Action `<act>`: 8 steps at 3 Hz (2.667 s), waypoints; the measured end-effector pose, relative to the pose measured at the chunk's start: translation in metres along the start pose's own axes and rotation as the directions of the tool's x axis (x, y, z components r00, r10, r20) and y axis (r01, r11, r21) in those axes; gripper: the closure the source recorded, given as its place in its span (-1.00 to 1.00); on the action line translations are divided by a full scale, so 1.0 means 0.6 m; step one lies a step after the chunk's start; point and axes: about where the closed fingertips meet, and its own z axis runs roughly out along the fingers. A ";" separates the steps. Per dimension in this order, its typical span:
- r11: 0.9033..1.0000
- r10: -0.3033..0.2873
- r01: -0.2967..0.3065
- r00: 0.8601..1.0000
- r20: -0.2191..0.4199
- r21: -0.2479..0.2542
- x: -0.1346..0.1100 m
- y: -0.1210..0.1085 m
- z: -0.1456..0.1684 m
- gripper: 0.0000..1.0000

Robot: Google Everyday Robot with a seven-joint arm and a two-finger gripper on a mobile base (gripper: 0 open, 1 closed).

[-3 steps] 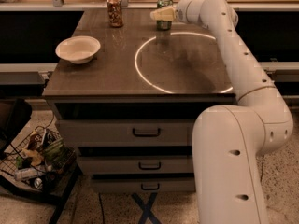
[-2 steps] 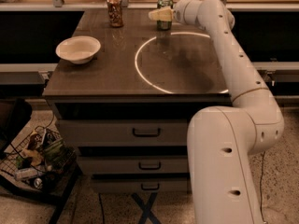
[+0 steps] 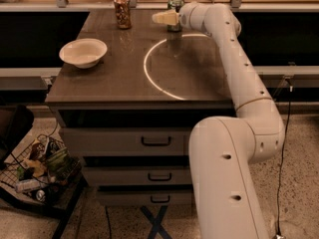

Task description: Place green can into paper bowl

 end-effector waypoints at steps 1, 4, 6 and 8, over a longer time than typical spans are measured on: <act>1.000 0.006 -0.006 1.000 0.006 -0.019 0.012 0.014 0.020 -0.48; 1.000 0.008 -0.008 1.000 -0.001 -0.030 0.019 0.027 0.031 0.89; 0.999 0.008 -0.009 1.000 -0.003 -0.032 0.021 0.030 0.034 1.00; 0.996 -0.057 0.058 0.998 0.014 -0.061 -0.057 0.066 0.023 1.00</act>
Offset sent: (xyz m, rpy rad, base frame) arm 0.0041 0.0111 -0.0084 0.0078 0.0022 0.0169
